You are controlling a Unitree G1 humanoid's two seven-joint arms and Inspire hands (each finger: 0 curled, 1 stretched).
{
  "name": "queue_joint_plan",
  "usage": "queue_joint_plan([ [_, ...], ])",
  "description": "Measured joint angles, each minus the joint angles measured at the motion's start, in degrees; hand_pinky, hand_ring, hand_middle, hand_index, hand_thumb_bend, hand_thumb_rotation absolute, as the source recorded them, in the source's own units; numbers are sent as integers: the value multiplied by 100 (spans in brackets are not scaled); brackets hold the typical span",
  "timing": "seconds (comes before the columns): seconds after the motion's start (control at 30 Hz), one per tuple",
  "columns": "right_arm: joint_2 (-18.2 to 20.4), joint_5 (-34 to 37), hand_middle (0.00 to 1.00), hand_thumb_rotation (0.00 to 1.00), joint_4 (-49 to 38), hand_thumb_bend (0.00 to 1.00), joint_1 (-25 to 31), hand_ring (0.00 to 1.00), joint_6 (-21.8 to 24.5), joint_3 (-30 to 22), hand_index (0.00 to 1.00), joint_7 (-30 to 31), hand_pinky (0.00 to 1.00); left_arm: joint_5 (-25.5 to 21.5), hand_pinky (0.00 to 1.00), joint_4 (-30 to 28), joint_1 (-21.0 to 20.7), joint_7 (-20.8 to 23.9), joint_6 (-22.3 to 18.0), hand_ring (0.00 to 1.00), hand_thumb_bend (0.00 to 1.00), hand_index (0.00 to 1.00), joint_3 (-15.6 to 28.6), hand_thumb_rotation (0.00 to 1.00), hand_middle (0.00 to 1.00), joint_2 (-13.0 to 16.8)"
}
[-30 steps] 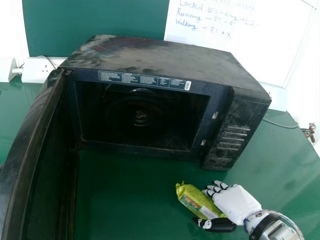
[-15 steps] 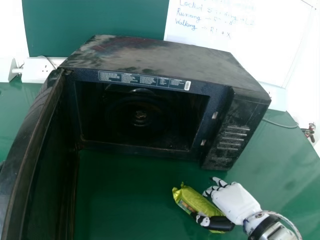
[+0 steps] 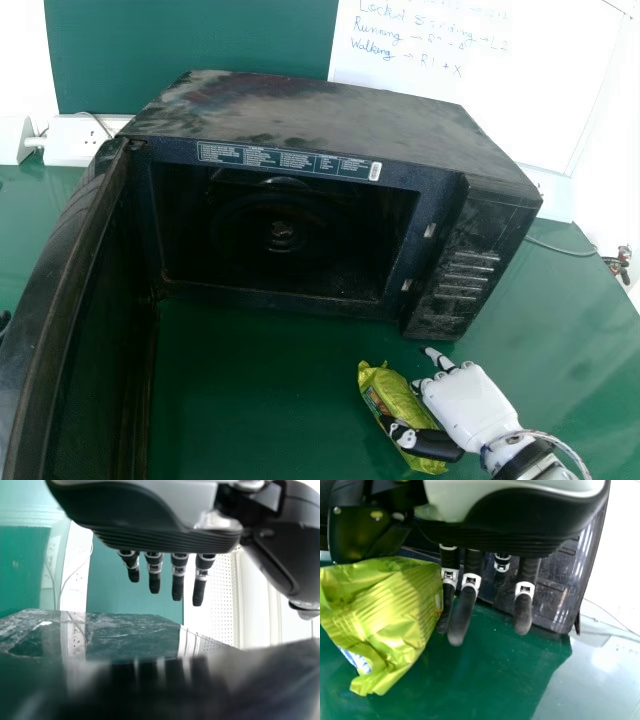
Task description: Put biscuit inside oven
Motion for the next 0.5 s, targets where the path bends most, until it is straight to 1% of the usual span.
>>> queue_joint_plan([
  [0.07,10,-10,13,3,15,50,-7,6,0,10,48,-29,12,87,87,-44,3,64,15,83,100,80,-6,82,88,-28],
  [0.17,23,-8,12,3,25,50,-9,5,15,14,48,-37,10,136,89,-104,24,150,49,84,100,81,-10,81,88,-52],
  [0.4,34,22,11,4,88,50,-28,4,35,24,48,-90,10,175,88,-176,176,255,175,84,100,80,-52,80,88,-72],
  [0.5,50,61,12,3,103,50,-32,4,68,24,48,-82,10,173,91,-232,239,298,246,85,100,81,-67,80,89,-73],
])
